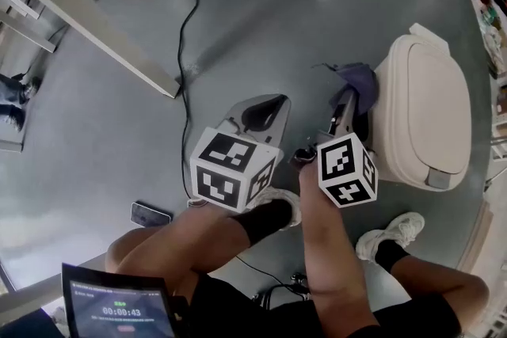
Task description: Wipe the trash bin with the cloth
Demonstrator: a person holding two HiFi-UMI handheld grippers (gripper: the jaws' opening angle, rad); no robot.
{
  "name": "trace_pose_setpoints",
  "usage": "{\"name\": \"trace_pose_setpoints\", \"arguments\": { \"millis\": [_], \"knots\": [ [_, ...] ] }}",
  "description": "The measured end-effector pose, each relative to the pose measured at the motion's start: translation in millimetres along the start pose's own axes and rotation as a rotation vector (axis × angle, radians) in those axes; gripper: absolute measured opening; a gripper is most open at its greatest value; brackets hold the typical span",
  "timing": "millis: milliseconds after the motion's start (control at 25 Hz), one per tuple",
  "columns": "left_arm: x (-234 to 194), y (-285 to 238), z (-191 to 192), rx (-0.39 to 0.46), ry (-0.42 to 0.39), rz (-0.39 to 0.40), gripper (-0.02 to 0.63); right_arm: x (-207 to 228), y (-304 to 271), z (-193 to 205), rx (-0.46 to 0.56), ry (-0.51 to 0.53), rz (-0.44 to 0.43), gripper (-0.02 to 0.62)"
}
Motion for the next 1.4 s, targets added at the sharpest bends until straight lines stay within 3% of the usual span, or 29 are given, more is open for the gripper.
{"name": "trace_pose_setpoints", "arguments": {
  "millis": [320,1400],
  "knots": [
    [14.5,-2.6,5.6,-0.016,-0.038,0.035,-0.003,-4.7,-13.4,-3.2,0.008,-0.019,0.063,0.092],
    [22.3,-7.2,5.6,-0.049,-0.021,0.03,-0.003,83.2,-26.6,131.2,-0.359,0.11,0.27,0.092]
  ]
}}
Point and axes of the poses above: the fingertips, and each gripper's own axes: y backward along the fingers, x to its right, z out of its underside, the point moved 8 cm from there along y, backward along the fingers, and after that the axes turned 7 degrees about x, right-handed, at the moved point
